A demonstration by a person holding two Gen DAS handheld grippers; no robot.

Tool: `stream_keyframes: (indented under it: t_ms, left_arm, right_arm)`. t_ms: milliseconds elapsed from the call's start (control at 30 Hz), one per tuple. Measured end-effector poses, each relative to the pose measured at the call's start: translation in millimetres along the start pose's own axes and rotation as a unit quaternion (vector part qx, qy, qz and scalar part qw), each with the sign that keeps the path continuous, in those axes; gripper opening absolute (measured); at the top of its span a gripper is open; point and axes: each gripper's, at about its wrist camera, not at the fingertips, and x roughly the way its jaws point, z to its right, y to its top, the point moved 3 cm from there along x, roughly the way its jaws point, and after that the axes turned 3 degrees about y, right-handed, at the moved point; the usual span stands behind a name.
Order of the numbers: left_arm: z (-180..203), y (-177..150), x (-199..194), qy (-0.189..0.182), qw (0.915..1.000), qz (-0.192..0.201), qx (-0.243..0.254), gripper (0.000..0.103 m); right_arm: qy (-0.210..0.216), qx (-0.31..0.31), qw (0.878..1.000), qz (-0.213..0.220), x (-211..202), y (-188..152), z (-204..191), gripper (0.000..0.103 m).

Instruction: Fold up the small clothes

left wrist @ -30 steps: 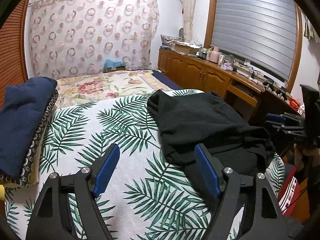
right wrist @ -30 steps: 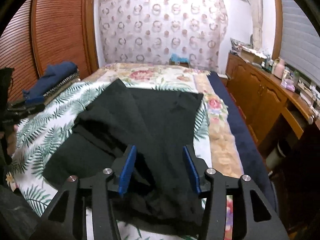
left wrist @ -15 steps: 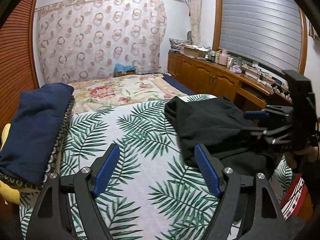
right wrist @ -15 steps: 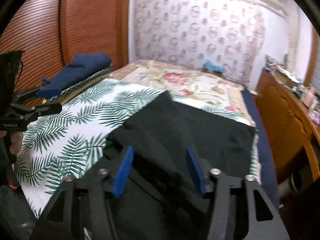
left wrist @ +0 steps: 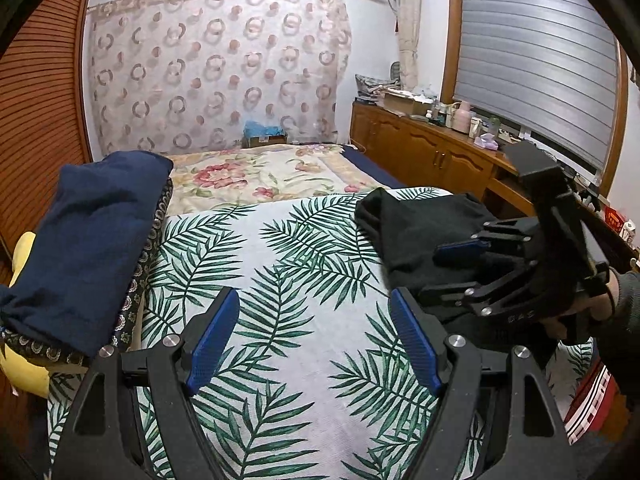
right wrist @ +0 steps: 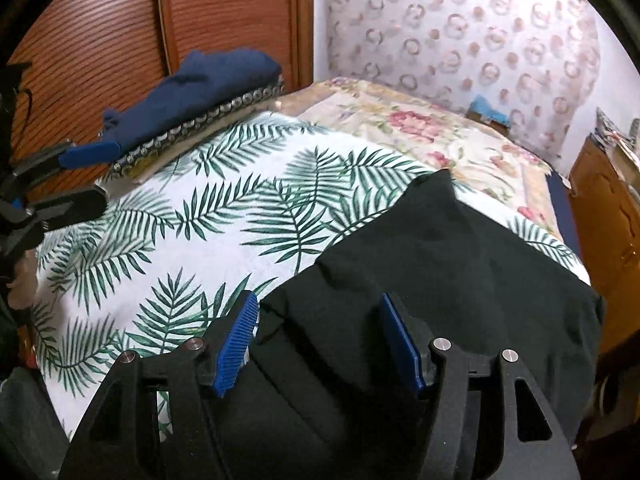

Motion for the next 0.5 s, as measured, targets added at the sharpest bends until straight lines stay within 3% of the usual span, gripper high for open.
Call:
stream_keyframes:
  t_ms: [233, 500]
  left_arm:
    - [-3.1, -4.0, 1.9, -0.002, 1.0, -0.005, -0.004, 0.078]
    - [-1.3, -6.3, 4.0, -0.005, 0.9999, -0.01, -0.003, 0.078]
  right_arm:
    - [0.008, -0.018, 0.999, -0.034, 30.9, 0.6, -7.9, 0.065]
    - [-0.024, -0.058, 0.997, -0.041, 43.0, 0.1, -19.8, 0.065]
